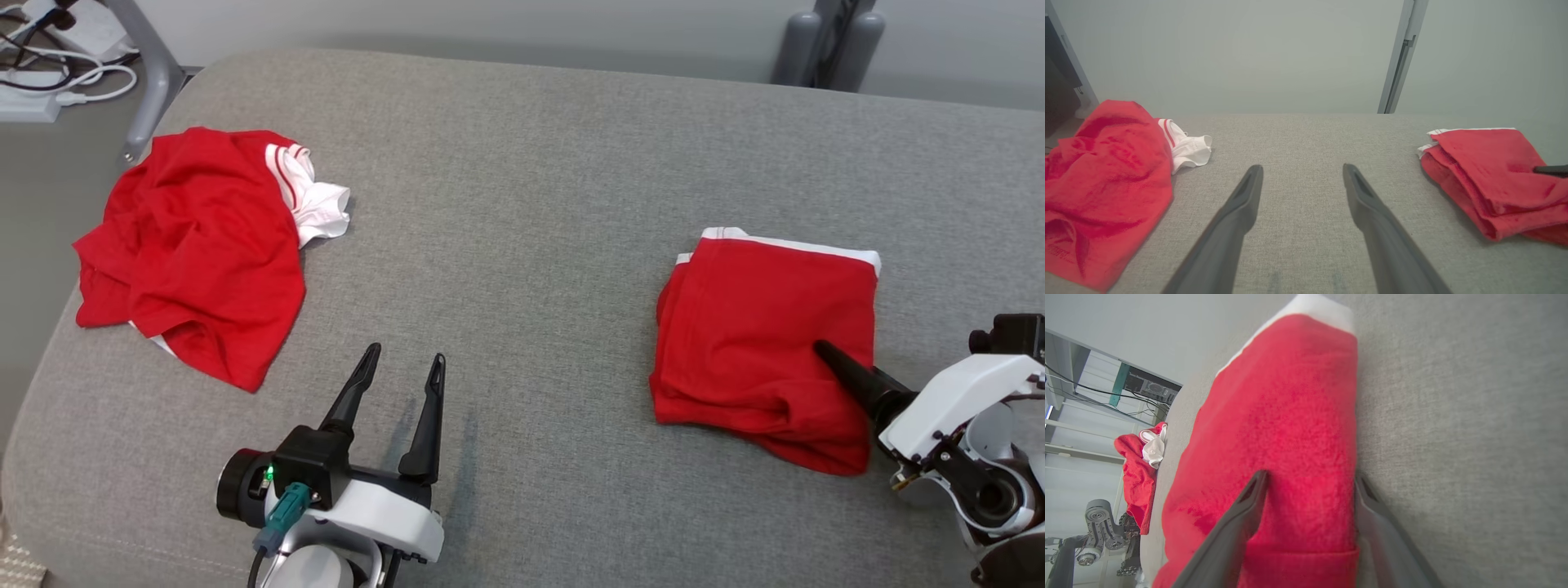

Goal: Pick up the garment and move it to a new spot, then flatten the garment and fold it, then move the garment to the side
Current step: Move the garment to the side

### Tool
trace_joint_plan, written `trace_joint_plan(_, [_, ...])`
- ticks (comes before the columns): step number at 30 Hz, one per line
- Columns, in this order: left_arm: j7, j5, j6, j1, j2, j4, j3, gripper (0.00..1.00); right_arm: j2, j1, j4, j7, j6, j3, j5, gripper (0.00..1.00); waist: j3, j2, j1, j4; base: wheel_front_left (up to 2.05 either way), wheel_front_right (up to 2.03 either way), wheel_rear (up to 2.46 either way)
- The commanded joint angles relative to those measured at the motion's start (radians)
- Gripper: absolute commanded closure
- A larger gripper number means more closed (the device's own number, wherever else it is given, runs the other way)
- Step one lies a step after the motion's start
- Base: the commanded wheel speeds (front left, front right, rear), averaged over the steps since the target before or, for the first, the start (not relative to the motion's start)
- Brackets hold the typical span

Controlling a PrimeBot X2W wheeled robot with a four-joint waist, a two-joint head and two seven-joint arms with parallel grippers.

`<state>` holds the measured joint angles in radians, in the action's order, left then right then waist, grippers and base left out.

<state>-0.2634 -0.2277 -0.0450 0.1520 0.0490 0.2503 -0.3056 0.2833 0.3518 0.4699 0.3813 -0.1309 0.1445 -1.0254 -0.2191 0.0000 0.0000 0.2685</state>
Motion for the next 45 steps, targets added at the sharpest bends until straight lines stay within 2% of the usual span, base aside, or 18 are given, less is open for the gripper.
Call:
trace_joint_plan(1, [-0.002,0.000,0.004,0.020,0.004,0.000,0.000,0.00,0.006,0.018,0.014,0.009,0.000,0.008,-0.012,0.00,-0.011,0.0000,0.0000,0.015,0.00,0.00,0.00])
trace_joint_plan(9, [-0.002,-0.012,-0.001,0.043,0.004,-0.003,-0.010,0.00,-0.002,0.072,0.071,0.027,0.000,0.063,-0.041,0.00,-0.038,0.0000,0.0000,0.048,0.00,0.00,0.00])
trace_joint_plan(10, [-0.002,-0.014,-0.001,0.044,0.003,-0.003,-0.011,0.00,-0.001,0.076,0.076,0.026,0.000,0.071,-0.040,0.10,-0.040,0.0000,0.0000,0.050,0.00,0.00,0.00])
trace_joint_plan(11, [-0.002,-0.016,-0.003,0.045,0.004,-0.003,-0.013,0.00,0.003,0.082,0.078,0.023,0.000,0.083,-0.032,0.54,-0.041,0.0000,0.0000,0.052,0.00,0.00,0.00])
trace_joint_plan(12, [-0.002,-0.018,-0.004,0.045,0.004,-0.004,-0.014,0.00,0.010,0.086,0.077,0.021,0.001,0.097,-0.023,0.85,-0.043,0.0000,0.0000,0.054,0.00,0.00,0.00])
trace_joint_plan(13, [-0.002,-0.020,-0.006,0.046,0.004,-0.004,-0.015,0.00,0.017,0.089,0.073,0.016,0.001,0.112,-0.015,1.00,-0.044,0.0000,0.0000,0.055,0.00,0.00,0.00])
trace_joint_plan(22, [-0.002,-0.003,-0.002,0.051,0.003,0.003,-0.022,0.00,0.098,0.120,0.031,-0.101,0.000,0.231,0.041,1.00,-0.024,0.0000,0.0000,0.023,0.00,0.00,0.00])
trace_joint_plan(31, [-0.002,0.019,0.019,0.072,0.004,-0.002,-0.054,0.00,0.240,0.156,-0.018,-0.167,0.001,0.422,0.158,1.00,-0.029,0.0000,0.0000,-0.076,0.00,0.00,0.00])
trace_joint_plan(32, [-0.002,0.019,0.019,0.072,0.004,-0.002,-0.054,0.00,0.240,0.156,-0.018,-0.167,0.001,0.422,0.158,1.00,-0.029,0.0000,0.0000,-0.076,0.00,0.00,0.00])
trace_joint_plan(38, [-0.002,0.042,0.037,0.121,0.004,-0.017,-0.072,0.00,0.348,0.221,-0.063,-0.210,0.001,0.489,0.216,1.00,-0.096,0.0000,0.0000,-0.164,0.00,0.00,0.00])
trace_joint_plan(45, [-0.001,0.088,0.087,0.228,0.004,-0.033,-0.090,0.00,0.508,0.304,-0.100,-0.242,0.001,0.542,0.289,1.00,-0.206,0.0000,0.0000,-0.243,0.00,0.00,0.00])
